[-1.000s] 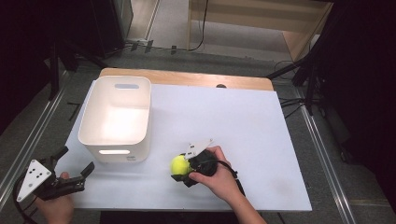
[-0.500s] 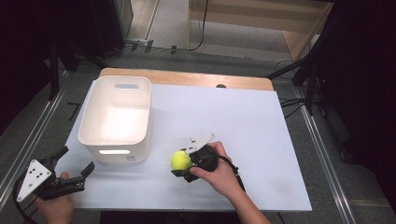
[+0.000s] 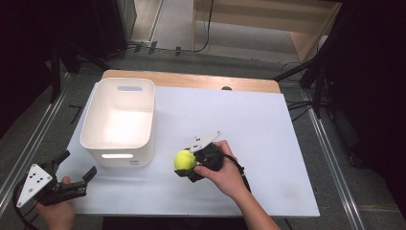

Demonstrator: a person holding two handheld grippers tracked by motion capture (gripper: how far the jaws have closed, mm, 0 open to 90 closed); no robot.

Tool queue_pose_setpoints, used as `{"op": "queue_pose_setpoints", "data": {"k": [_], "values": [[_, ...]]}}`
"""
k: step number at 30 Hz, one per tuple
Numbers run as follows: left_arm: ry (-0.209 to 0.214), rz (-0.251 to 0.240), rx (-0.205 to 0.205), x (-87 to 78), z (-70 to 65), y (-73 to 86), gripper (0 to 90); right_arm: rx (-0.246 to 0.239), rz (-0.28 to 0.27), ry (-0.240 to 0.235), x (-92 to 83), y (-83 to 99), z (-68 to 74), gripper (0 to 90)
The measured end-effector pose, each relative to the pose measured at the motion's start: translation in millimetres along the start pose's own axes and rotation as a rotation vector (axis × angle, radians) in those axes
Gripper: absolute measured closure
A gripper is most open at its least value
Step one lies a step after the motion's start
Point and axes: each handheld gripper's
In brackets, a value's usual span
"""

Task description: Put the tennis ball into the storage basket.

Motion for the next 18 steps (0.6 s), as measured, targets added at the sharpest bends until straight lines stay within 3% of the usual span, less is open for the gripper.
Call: {"op": "queue_pose_setpoints", "data": {"k": [18], "values": [[0.001, 0.0, 0.0, 0.1, 0.1, 0.0, 0.0, -0.002, -0.006, 0.0, -4.1, -18.5, -6.3, 24.1]]}}
Point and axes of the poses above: each handheld gripper's, and its own axes: x roughly forward along the jaws, y roughly out of its underside, z roughly to its left, and after that the axes turned 9 degrees about -y, right-handed
